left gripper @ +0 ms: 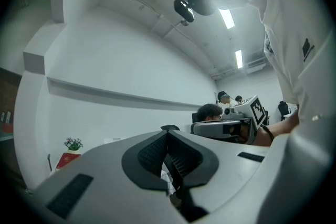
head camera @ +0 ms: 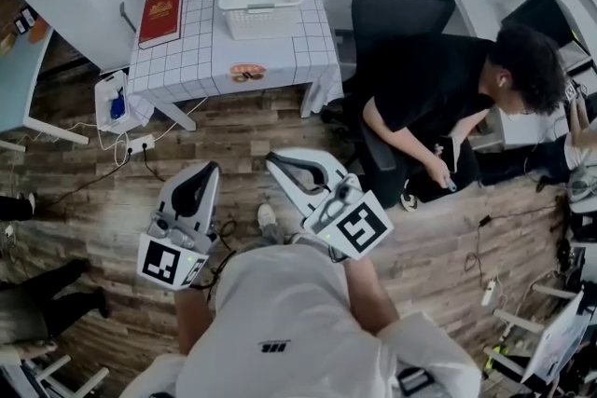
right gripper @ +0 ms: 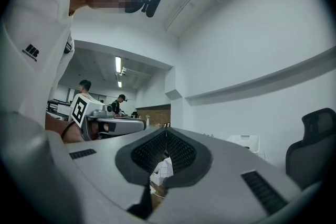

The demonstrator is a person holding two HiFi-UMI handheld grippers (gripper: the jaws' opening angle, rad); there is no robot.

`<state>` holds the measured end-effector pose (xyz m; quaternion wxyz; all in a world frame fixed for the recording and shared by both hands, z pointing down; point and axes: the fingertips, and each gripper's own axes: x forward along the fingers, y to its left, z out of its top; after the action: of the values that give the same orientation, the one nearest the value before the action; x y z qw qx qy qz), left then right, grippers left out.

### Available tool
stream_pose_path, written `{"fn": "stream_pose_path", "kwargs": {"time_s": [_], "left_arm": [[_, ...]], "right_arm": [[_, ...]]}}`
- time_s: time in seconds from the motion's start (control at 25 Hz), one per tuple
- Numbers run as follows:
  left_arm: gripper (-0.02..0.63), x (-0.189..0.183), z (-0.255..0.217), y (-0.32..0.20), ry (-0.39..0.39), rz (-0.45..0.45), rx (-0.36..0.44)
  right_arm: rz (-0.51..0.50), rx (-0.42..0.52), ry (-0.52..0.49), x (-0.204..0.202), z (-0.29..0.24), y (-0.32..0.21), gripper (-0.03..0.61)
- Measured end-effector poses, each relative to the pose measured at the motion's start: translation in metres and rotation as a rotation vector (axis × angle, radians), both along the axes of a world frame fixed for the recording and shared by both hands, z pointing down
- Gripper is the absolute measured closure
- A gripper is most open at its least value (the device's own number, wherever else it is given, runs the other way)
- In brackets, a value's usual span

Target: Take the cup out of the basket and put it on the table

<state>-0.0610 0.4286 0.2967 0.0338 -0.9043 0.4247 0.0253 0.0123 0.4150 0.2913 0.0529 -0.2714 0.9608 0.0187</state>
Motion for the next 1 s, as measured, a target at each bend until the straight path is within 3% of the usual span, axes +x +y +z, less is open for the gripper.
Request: {"fn": "stream_pose_path", "kwargs": {"time_s": [0.52,1.0], "left_arm": [[0.603,-0.018,0.006,-0.072,0.016,0.052,-0.023],[0.603,-0.001,0.013,-0.150,0.008,0.008,-0.042]], "right_arm": [[0.067,-0.004,0.027,-0.021,0.006,-0.070,0.566],[0.024,-0.002,0.025,-0.004,0.010,-0.153,0.566]]}}
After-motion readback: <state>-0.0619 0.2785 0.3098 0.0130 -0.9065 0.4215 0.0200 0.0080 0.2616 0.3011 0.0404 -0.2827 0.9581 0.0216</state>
